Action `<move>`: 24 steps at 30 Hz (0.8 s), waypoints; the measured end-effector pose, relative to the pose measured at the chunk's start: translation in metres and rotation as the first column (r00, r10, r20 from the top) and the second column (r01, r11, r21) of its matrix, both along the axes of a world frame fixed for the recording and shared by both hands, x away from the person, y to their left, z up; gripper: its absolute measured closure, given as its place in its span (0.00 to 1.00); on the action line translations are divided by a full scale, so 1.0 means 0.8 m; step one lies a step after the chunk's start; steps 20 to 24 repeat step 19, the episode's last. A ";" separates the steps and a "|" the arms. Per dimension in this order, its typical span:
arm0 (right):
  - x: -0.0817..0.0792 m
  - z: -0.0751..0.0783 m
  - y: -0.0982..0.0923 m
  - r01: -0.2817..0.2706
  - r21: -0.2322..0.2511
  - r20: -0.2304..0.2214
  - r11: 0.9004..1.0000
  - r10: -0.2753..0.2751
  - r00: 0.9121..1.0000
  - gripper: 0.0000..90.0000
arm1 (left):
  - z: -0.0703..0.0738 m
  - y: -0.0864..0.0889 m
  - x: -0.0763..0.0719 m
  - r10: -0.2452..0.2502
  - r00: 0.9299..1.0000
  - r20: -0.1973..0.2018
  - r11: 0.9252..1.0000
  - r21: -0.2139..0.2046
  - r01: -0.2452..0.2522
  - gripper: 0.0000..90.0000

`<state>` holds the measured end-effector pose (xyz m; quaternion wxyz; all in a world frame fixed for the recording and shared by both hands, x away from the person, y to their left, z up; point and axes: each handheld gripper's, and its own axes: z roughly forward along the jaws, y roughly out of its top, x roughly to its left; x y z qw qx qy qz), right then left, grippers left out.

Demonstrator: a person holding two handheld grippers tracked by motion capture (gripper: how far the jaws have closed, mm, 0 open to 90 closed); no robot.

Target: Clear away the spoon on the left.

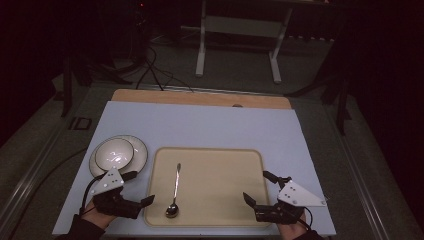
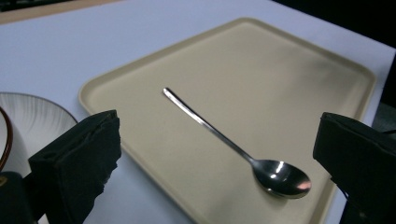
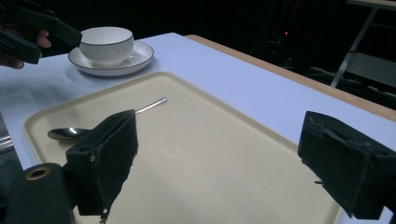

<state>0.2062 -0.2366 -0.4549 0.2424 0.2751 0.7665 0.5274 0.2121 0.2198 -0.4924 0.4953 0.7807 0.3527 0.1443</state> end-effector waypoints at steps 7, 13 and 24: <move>0.001 -0.002 0.001 -0.002 -0.012 -0.014 1.000 0.002 1.000 0.13 | 0.000 0.000 0.001 0.034 0.999 -0.003 0.999 -0.010 -0.034 0.02; 0.003 -0.003 0.001 -0.005 -0.008 -0.023 1.000 0.005 1.000 0.13 | -0.001 0.002 0.001 0.049 0.999 0.021 0.999 -0.012 -0.049 0.02; 0.003 -0.004 0.001 -0.009 -0.009 -0.029 1.000 0.009 1.000 0.13 | -0.001 0.005 0.002 0.068 0.997 0.026 0.998 -0.020 -0.067 0.02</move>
